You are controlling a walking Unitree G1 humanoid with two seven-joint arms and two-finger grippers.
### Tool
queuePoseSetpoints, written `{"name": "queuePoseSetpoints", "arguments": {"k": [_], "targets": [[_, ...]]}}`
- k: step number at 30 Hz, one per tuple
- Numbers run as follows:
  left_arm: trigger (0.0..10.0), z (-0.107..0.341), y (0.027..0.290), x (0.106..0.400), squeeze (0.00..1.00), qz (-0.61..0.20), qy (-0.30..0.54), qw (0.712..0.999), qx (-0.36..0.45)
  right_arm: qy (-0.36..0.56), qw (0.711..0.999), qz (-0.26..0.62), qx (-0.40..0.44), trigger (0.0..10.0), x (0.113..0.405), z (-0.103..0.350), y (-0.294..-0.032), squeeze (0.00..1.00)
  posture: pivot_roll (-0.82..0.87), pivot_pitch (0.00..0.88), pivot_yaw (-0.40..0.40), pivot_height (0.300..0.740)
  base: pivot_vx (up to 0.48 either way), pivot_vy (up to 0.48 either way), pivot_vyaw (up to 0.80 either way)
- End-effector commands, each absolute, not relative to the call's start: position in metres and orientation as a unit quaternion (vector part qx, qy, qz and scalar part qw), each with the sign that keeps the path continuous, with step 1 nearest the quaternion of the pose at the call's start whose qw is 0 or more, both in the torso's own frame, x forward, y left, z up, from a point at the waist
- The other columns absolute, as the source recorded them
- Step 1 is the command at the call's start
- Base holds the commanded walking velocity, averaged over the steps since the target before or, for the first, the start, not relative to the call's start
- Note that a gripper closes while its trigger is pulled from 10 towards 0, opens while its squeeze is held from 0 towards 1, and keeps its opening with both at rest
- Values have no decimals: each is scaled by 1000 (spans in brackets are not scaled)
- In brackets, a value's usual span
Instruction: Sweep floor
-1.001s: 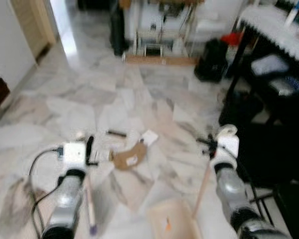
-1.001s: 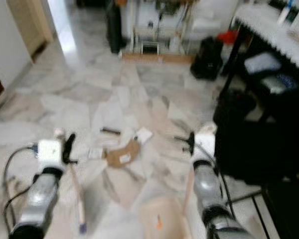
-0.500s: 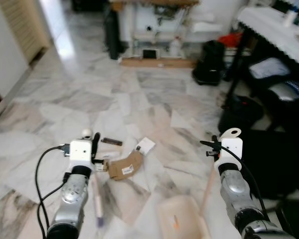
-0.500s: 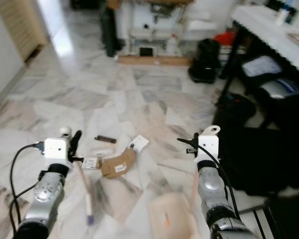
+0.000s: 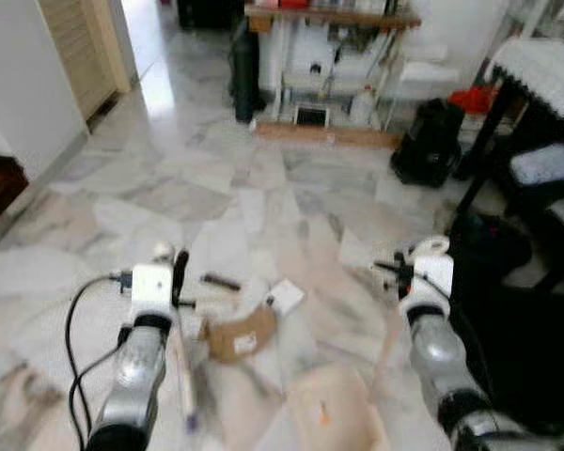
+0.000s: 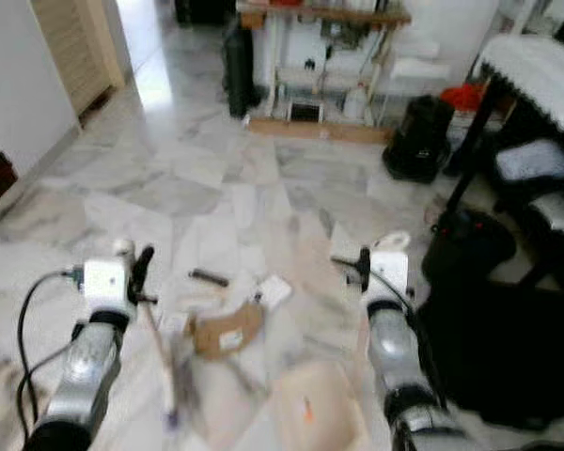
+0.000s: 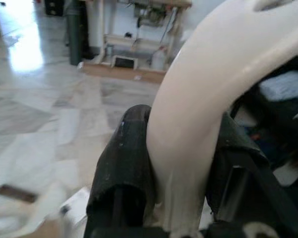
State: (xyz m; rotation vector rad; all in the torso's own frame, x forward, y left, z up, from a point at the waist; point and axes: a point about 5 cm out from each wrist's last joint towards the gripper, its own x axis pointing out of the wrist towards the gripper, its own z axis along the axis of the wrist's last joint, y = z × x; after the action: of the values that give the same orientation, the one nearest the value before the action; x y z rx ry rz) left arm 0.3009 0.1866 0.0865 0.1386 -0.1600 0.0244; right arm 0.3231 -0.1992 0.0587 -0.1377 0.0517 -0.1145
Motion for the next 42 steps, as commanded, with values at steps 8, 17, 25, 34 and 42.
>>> {"name": "queuePoseSetpoints", "arguments": {"k": [8,17,25,34,42], "targets": [[10000,118,192,310,0,14,-141,984,108,11,997,-56,-58,10000,329,66,-194,0,44,0,-66,740,335,0,0],[10000,122,189,311,0,5,-150,983,110,17,996,-64,-58,10000,327,64,-195,0,41,0,-64,740,334,0,0],[10000,123,186,312,0,-7,-149,983,110,28,994,-86,-54,10000,327,62,-202,0,37,0,-61,740,334,0,-100],[10000,122,180,311,0,-34,-142,984,107,35,993,-97,-48,10000,325,60,-205,0,32,0,-57,740,210,0,-414],[10000,118,170,311,0,-88,-123,984,99,63,988,-143,-21,10000,322,53,-213,0,19,0,-44,740,0,0,0]]}}
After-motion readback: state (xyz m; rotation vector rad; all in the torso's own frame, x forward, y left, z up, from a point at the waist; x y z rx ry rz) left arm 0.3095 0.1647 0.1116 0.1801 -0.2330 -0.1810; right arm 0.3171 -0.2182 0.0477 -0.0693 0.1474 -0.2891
